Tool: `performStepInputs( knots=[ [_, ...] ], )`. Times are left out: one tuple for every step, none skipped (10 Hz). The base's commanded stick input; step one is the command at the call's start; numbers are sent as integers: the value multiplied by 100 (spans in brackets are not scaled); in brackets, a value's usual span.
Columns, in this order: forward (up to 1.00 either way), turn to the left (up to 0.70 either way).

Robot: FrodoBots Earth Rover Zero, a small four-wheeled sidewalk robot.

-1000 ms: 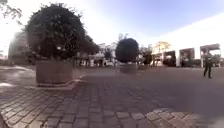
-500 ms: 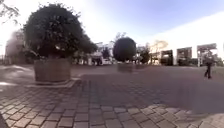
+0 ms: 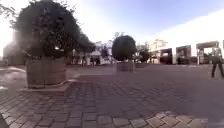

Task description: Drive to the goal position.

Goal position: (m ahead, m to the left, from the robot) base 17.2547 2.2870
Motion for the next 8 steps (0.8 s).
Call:
performStepInputs(
  knots=[
    [85, 0],
    [85, 0],
    [85, 13],
    [85, 34],
    [85, 34],
    [85, 34],
    [85, 32],
    [85, 14]
  ],
)
